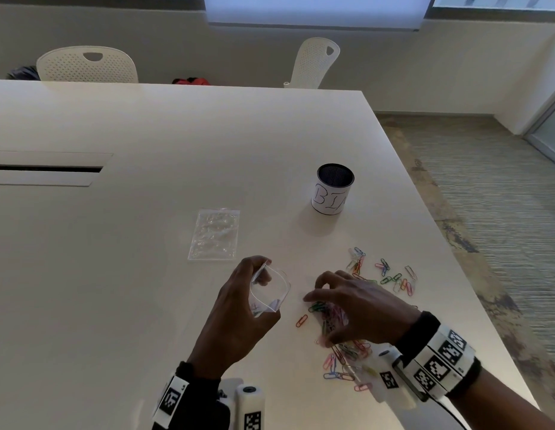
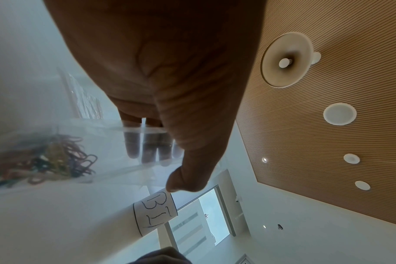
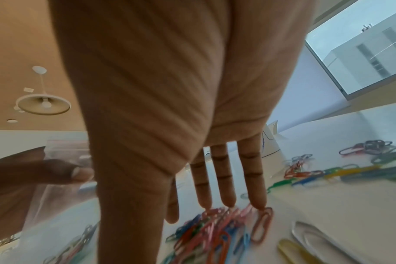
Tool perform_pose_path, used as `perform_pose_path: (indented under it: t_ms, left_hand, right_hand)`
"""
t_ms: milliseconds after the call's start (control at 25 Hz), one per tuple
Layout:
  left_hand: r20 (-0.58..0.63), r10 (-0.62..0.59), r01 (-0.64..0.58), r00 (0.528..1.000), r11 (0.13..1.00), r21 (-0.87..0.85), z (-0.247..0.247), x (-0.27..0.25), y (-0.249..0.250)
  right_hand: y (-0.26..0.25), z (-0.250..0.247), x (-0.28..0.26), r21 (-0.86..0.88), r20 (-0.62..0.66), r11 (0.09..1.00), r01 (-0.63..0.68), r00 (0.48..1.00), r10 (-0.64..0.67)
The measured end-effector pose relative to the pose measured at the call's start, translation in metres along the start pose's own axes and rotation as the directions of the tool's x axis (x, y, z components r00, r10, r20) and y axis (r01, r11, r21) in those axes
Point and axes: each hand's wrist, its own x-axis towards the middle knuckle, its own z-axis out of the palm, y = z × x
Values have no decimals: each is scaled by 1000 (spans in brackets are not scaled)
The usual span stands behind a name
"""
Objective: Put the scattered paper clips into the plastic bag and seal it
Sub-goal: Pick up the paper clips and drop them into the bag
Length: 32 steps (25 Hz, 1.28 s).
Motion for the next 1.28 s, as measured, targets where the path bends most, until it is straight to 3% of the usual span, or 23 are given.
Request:
perform_pose_path:
  t_ms: [280,560,840,960,1080,1280]
  left_hand:
    - [18,-1,1,1000,1000,-8,3,3,1]
    - [20,14,-14,1000,1000,-15,5,4,2]
    - [29,24,-23,999,999,-31,8,4,4]
    - [32,29,-28,999,999,-31,9,3,4]
    - [35,34,-33,999,999,-20,9,2,3]
    - [40,43,-43,998,999,-11,10,2,4]
  right_hand:
    - [-8,8,-1,93,-134,996,8,991,5]
    - [-13,12,2,47,-200,999,7,980,2]
    - [-1,11,2,305,-247,950,-73,957,153]
    - [2,3,-3,557,-229,819,-138,922,311]
    - [-4,-11,-12,821,-194,565,-85,889,415]
    - [-25,-43,-20,959,-177,278,62,895,409]
